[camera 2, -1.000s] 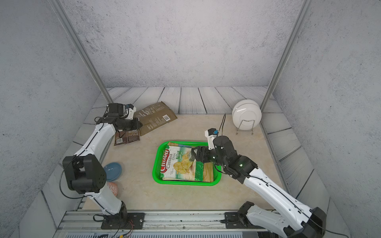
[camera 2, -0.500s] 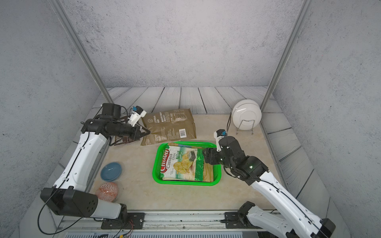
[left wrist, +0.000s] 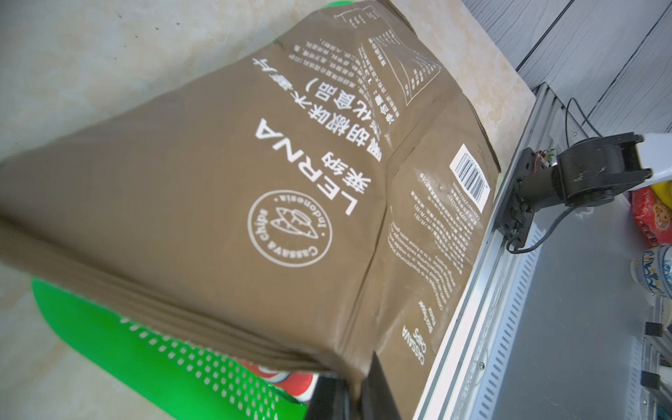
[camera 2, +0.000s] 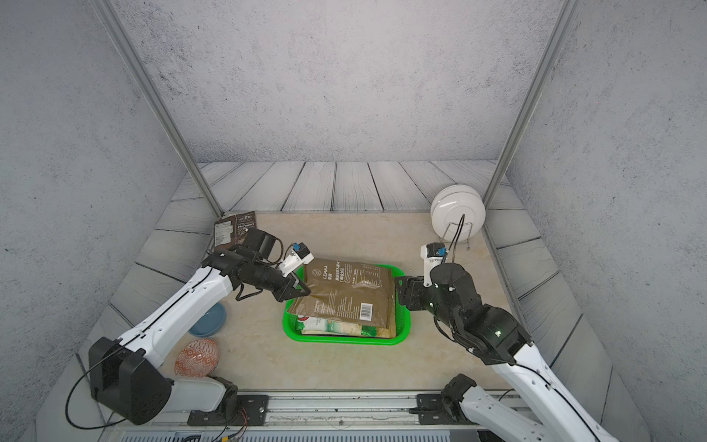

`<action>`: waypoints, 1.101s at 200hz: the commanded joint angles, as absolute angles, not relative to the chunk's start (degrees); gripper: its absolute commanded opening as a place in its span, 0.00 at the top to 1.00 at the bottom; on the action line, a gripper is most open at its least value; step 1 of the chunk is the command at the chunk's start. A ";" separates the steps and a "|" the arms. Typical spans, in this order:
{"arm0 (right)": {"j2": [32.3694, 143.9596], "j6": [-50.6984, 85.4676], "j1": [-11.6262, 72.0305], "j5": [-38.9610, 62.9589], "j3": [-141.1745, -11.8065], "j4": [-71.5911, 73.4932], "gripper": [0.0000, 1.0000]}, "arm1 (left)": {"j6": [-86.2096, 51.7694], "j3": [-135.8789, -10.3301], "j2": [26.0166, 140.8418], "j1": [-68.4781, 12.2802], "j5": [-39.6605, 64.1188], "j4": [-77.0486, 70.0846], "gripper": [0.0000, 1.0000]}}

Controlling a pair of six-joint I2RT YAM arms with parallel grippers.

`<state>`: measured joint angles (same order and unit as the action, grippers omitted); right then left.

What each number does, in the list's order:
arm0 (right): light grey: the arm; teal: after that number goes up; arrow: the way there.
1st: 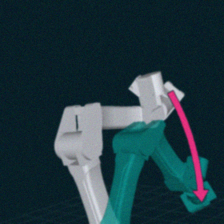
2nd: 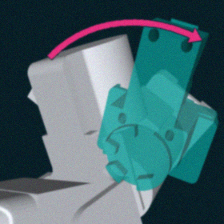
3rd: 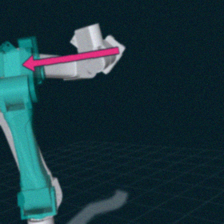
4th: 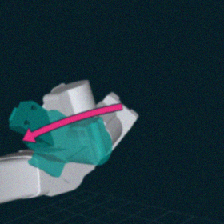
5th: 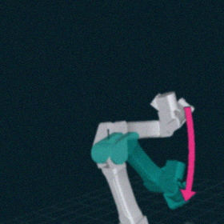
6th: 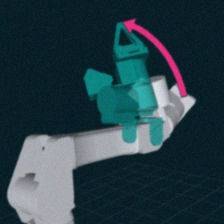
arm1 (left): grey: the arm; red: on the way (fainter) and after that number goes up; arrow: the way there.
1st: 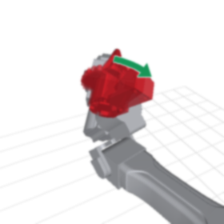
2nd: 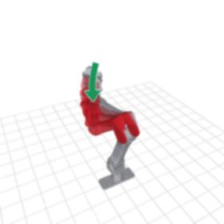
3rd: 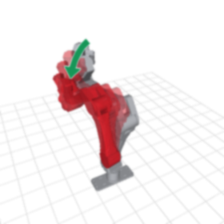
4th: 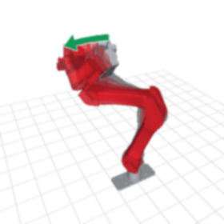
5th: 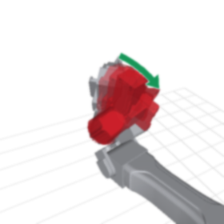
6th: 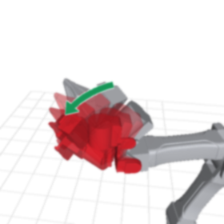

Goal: Put the potato chips into the basket
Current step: Place the potato chip in the basket.

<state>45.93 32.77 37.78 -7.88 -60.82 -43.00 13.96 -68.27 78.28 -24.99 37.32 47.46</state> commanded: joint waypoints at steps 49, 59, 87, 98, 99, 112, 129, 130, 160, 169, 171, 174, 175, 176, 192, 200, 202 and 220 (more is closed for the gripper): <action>47.11 33.99 37.64 -5.50 -57.96 -40.38 0.32 | 9.77 -66.30 83.69 -29.70 29.69 35.15 1.00; 47.20 33.92 37.66 -5.36 -57.68 -40.27 0.32 | 9.15 -65.79 84.12 -29.87 29.08 34.42 1.00; 47.92 34.05 37.63 -4.54 -56.58 -39.36 0.31 | 8.98 -64.77 83.81 -29.97 28.85 34.68 0.93; 48.54 34.39 37.64 -4.19 -56.06 -39.03 0.31 | 9.95 -64.27 83.18 -29.97 29.31 35.47 0.87; 48.62 34.42 37.63 -4.16 -56.02 -38.98 0.31 | 10.07 -64.22 83.07 -29.97 29.38 35.53 0.87; 49.64 34.63 37.63 -3.50 -55.49 -38.72 0.31 | 11.13 -63.81 81.79 -30.01 30.41 36.78 0.76; 51.23 34.81 37.55 -2.75 -54.72 -38.20 0.31 | 13.47 -63.25 79.87 -29.97 32.41 39.50 0.59; 51.32 34.89 37.54 -2.74 -54.65 -38.17 0.31 | 13.68 -63.22 79.71 -29.97 32.60 39.62 0.58; 54.84 34.50 37.44 -1.33 -54.73 -37.64 0.30 | 18.43 -63.10 76.28 -29.97 33.34 44.59 0.32; 55.57 34.37 37.31 -1.32 -54.76 -37.50 0.30 | 19.08 -63.20 75.13 -29.97 32.17 44.91 0.26; 55.77 34.26 37.30 -1.32 -54.76 -37.37 0.30 | 19.18 -63.30 74.81 -29.97 31.91 44.95 0.26; 55.96 34.20 37.21 -1.20 -54.62 -37.18 0.30 | 19.38 -63.36 74.41 -29.99 31.53 44.85 0.25; 55.97 34.15 37.20 -1.13 -54.65 -37.09 0.30 | 19.40 -63.41 74.30 -29.98 31.45 44.84 0.25; 56.11 34.13 37.19 -1.09 -54.61 -37.00 0.30 | 19.41 -63.39 74.15 -29.98 31.28 44.79 0.25; 57.57 33.77 36.28 0.89 -54.44 -35.56 0.30 | 19.16 -63.88 71.88 -29.88 27.74 42.50 0.19; 58.57 33.82 35.65 2.20 -54.65 -34.90 0.29 | 19.16 -64.36 71.21 -29.88 26.41 41.39 0.18; 58.78 33.77 35.57 2.53 -54.66 -34.72 0.30 | 19.18 -64.61 71.13 -29.88 26.14 41.13 0.18; 60.94 33.66 34.19 4.22 -54.76 -33.41 0.30 | 18.82 -67.78 72.42 -29.97 24.90 39.74 0.19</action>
<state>58.50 34.24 35.68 0.75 -54.70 -36.03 17.91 -63.96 71.88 -29.76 28.12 41.85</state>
